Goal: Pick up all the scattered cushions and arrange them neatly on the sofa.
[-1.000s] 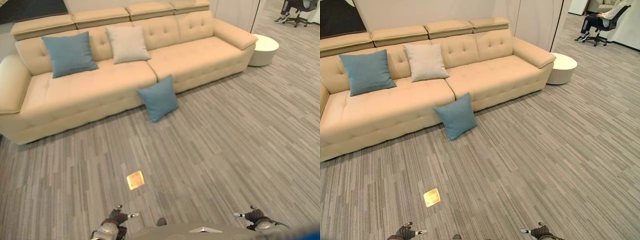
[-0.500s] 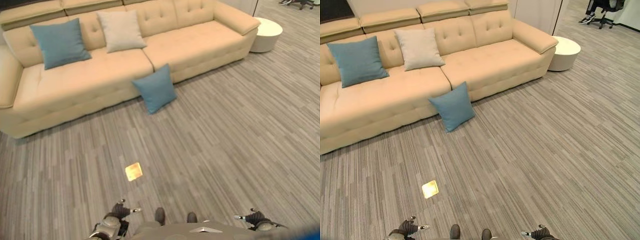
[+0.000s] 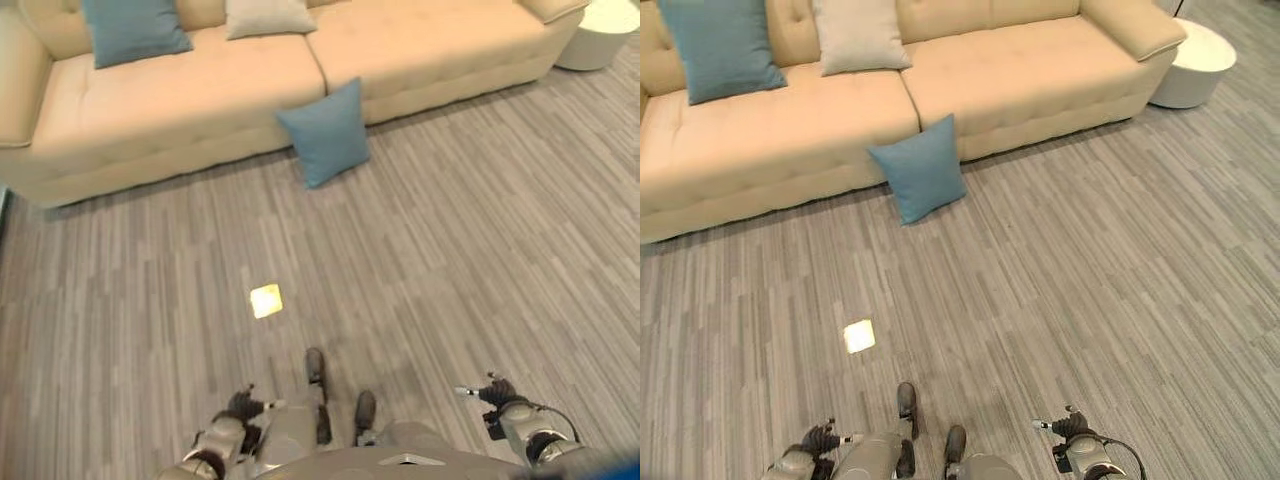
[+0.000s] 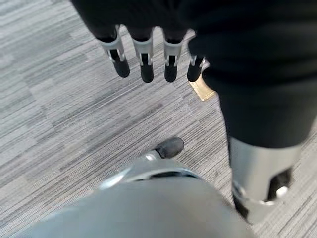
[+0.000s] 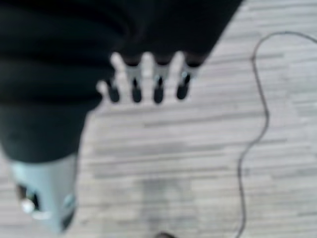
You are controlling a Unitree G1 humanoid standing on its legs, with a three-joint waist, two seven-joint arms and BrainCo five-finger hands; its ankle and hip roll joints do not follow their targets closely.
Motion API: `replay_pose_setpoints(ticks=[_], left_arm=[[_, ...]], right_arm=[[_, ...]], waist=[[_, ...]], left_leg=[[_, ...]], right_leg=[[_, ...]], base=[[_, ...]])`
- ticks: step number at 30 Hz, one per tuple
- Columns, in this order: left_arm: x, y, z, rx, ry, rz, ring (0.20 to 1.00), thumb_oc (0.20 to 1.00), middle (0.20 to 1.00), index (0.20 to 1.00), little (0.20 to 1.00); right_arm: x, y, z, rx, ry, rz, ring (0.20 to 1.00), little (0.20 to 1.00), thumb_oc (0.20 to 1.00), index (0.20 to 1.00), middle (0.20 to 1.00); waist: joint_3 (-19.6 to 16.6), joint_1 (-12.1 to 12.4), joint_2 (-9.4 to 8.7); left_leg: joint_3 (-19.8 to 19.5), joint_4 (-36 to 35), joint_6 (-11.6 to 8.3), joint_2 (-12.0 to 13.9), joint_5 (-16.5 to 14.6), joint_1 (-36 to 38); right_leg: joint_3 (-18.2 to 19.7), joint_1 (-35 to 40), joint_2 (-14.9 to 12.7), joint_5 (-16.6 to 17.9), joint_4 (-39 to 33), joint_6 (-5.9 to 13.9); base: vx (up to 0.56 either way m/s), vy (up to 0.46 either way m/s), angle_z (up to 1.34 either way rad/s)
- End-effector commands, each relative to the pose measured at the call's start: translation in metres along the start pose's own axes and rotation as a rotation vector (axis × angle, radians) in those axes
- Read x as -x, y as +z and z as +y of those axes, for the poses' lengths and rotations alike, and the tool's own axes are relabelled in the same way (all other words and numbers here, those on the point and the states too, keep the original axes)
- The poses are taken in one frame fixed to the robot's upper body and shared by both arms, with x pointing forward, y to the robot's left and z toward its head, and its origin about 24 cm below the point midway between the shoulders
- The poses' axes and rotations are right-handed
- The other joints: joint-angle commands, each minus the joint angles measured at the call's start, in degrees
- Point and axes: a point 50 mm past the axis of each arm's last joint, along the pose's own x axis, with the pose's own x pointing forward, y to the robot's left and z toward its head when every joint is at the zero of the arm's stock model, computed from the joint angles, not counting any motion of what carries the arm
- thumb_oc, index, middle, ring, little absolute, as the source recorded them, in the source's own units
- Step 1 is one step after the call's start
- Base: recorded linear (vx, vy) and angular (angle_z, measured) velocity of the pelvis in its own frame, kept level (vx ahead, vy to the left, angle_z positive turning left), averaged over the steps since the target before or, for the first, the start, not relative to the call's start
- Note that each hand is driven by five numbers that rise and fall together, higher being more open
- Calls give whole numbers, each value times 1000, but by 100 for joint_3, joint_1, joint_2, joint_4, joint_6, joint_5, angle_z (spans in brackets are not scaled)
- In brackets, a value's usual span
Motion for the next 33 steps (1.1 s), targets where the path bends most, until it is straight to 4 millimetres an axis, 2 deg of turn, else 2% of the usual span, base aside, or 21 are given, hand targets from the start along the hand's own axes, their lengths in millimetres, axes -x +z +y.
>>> replay_pose_setpoints(ticks=[1, 3, 5, 6, 8, 9, 10, 11, 12, 15, 20, 21, 22, 23, 24, 26, 27, 29, 30, 32, 33], left_arm=[[-2, 6, 6, 33, 19, 0, 1000, 1000, 1000, 1000, 1000], [-3, 10, 10, 32, 26, -14, 1000, 1000, 1000, 1000, 1000], [-4, 21, 14, 27, 38, -53, 1000, 1000, 1000, 1000, 1000], [-5, 26, 15, 22, 40, -68, 1000, 1000, 1000, 1000, 1000], [-5, 27, 17, 27, 43, -74, 1000, 1000, 1000, 1000, 1000], [-5, 27, 18, 28, 46, -71, 1000, 1000, 1000, 1000, 1000], [-5, 27, 18, 28, 46, -71, 1000, 1000, 1000, 1000, 1000], [-5, 27, 19, 27, 48, -69, 1000, 1000, 1000, 1000, 1000], [-5, 27, 19, 27, 48, -69, 1000, 1000, 1000, 1000, 1000], [-5, 25, 18, 24, 45, -62, 1000, 1000, 1000, 1000, 1000], [-4, 12, 16, 6, 40, -19, 1000, 1000, 1000, 1000, 1000], [-3, 9, 16, -7, 36, -11, 1000, 1000, 1000, 1000, 1000], [-3, 9, 16, -7, 36, -11, 1000, 1000, 1000, 1000, 1000], [-3, 11, 16, -9, 35, -17, 1000, 1000, 1000, 1000, 1000], [-4, 16, 17, 2, 34, -34, 1000, 1000, 1000, 1000, 1000], [-5, 24, 19, 40, 38, -57, 1000, 1000, 1000, 1000, 1000], [-5, 25, 18, 45, 37, -58, 1000, 1000, 1000, 1000, 1000], [-4, 21, 14, 35, 24, -47, 1000, 1000, 1000, 1000, 1000], [-4, 20, 14, 35, 24, -47, 1000, 1000, 1000, 1000, 1000], [-3, 13, 14, 49, 25, -25, 1000, 1000, 1000, 1000, 1000], [-3, 10, 13, 53, 27, -15, 1000, 1000, 1000, 1000, 1000]], right_arm=[[2, -11, 0, 24, -3, 12, 1000, 1000, 1000, 1000, 1000], [2, -12, 4, 28, 11, 16, 1000, 1000, 1000, 1000, 1000], [2, -3, 4, 28, 15, -11, 1000, 1000, 1000, 1000, 1000], [1, 3, 4, 27, 16, -31, 1000, 1000, 1000, 1000, 1000], [1, 9, 4, 38, 18, -54, 1000, 1000, 1000, 1000, 1000], [0, 13, 4, 53, 19, -71, 1000, 1000, 1000, 1000, 1000], [0, 13, 4, 53, 19, -71, 1000, 1000, 1000, 1000, 1000], [0, 16, 3, 59, 19, -80, 1000, 1000, 1000, 1000, 1000], [0, 16, 3, 60, 19, -80, 1000, 1000, 1000, 1000, 1000], [0, 16, 1, 60, 20, -76, 1000, 1000, 1000, 1000, 1000], [1, 4, 1, 64, 25, -51, 1000, 1000, 1000, 1000, 1000], [1, 0, 0, 53, 24, -43, 1000, 1000, 1000, 1000, 1000], [1, 0, 0, 53, 24, -43, 1000, 1000, 1000, 1000, 1000], [1, 2, 0, 45, 22, -54, 1000, 1000, 1000, 1000, 1000], [1, 7, 0, 32, 19, -68, 1000, 1000, 1000, 1000, 1000], [0, 6, -5, 2, 5, -58, 1000, 1000, 1000, 1000, 1000], [0, 5, -6, -7, 0, -52, 1000, 1000, 1000, 1000, 1000], [1, -4, -6, 2, -1, -26, 1000, 1000, 1000, 1000, 1000], [1, -4, -6, 3, -1, -26, 1000, 1000, 1000, 1000, 1000], [1, -8, -6, 11, 1, -11, 1000, 1000, 1000, 1000, 1000], [2, -10, -5, 13, 1, -6, 1000, 1000, 1000, 1000, 1000]], waist=[[-417, 41, -195], [-411, 96, -195], [-260, 106, -136], [-198, 57, -113], [-96, 72, -34], [-25, 81, 71], [-24, 89, 67], [-6, 133, 120], [3, 130, 139], [-25, 148, 114], [-180, 98, 95], [-196, 83, 72], [-196, 72, 75], [-152, 64, 43], [-65, 99, -3], [37, 135, -37], [59, 122, -85], [-48, 22, -216], [-49, 9, -234], [-141, 5, -165], [-187, 8, -157]], left_leg=[[-120, 893, 212, -120, -1331, 66], [-151, 911, 372, -166, -1509, 208], [-222, 806, 669, -299, -1625, 541], [-286, 735, 749, -347, -1656, 658], [-342, 560, 836, -394, -1662, 900], [-404, 436, 800, -338, -1628, 1137], [-396, 436, 799, -340, -1628, 1137], [-410, 374, 725, -275, -1642, 1274], [-416, 367, 719, -253, -1644, 1292], [-512, 330, 555, -225, -1718, 1505], [-590, 595, 329, -141, -1820, 1747], [-489, 1355, 63, -37, -1491, 1531], [-500, 1400, 60, -31, -1512, 1506], [-417, 2232, -52, 70, -1307, 1146], [-333, 3085, -81, 242, -1099, 688], [-160, 3962, 72, 521, -1319, 91], [-158, 3824, 112, 440, -1457, -1], [-116, 2437, 203, 124, -1810, -103], [-122, 2371, 208, 95, -1775, -70], [-498, 806, 72, -156, -1170, 136], [-507, 701, 110, -175, -1127, 249]], right_leg=[[42, 118, -331, -612, 283, 417], [51, -58, -463, -560, 997, 568], [196, -860, -742, 15, 2767, 805], [286, -1084, -779, 268, 3263, 807], [401, -1577, -836, 121, 3958, 721], [536, -1819, -534, -181, 3664, 646], [544, -1826, -535, -185, 3674, 644], [554, -1842, -316, -415, 2837, 639], [542, -1796, -291, -386, 2772, 635], [1021, -1657, 96, -7, 743, 821], [1047, -1343, 157, 35, 683, 618], [973, -1068, 159, -24, 609, 508], [961, -1064, 162, -19, 598, 506], [955, -957, 175, -36, 573, 413], [910, -851, 213, -75, 556, 256], [785, -627, 286, -265, 548, 52], [746, -562, 217, -321, 566, 64], [550, -337, 10, -421, 423, 176], [540, -328, -12, -422, 415, 181], [552, -155, 13, -536, 425, 258], [527, -99, -24, -562, 475, 309]], base=[[470, 260, -9], [464, 316, -31], [374, 357, -31], [246, 246, -6], [272, 187, 43], [226, 93, 41], [321, 28, 5], [177, -12, 8], [263, -31, 8], [317, -85, 22], [473, -176, 52], [247, -150, 2], [333, -238, 11], [147, -210, 25], [208, -287, 11], [277, -257, 3], [399, -133, 23], [378, 0, 27], [267, 44, 45], [418, 192, 45], [614, 351, -42]])
